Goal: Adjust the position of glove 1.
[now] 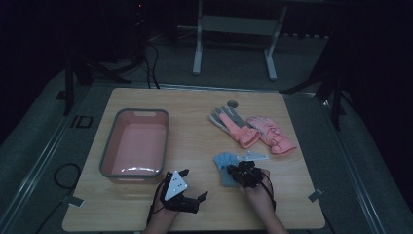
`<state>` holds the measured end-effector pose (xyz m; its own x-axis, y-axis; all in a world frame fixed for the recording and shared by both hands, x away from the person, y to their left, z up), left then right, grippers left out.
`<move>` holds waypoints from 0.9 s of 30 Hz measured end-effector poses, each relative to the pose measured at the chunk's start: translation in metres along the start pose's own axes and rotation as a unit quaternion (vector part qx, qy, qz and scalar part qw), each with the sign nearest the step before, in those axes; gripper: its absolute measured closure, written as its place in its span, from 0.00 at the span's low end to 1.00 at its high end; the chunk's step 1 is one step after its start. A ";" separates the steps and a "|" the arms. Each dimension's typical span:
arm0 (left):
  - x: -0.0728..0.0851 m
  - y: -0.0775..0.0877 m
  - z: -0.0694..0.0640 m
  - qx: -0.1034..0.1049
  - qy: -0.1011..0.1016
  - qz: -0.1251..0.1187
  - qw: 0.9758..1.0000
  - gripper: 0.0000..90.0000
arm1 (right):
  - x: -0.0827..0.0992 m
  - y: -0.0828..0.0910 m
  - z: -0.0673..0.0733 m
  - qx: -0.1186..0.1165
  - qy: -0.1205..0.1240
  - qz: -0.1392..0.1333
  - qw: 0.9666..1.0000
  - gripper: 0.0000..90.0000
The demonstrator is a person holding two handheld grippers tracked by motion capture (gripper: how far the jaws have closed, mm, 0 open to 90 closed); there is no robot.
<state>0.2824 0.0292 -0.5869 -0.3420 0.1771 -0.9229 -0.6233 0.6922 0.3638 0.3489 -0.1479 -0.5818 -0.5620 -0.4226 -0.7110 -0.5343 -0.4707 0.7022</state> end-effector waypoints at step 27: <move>-0.002 -0.004 -0.005 -0.001 -0.024 -0.003 1.000 0.02 | -0.008 0.016 -0.025 -0.019 0.005 -0.033 0.999 0.15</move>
<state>0.2816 0.0225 -0.5862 -0.3036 0.2060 -0.9303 -0.6268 0.6921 0.3578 0.3611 -0.1715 -0.5655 -0.5204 -0.3967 -0.7561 -0.5449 -0.5274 0.6518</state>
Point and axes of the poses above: each handheld gripper's, and its own axes: y roughly backward along the jaws, x roughly out of its underside, z roughly to its left, the point moved 7 cm from there along -y, roughly forward along the jaws, and after that the axes turned 6 degrees about y, right-handed, at the moved point
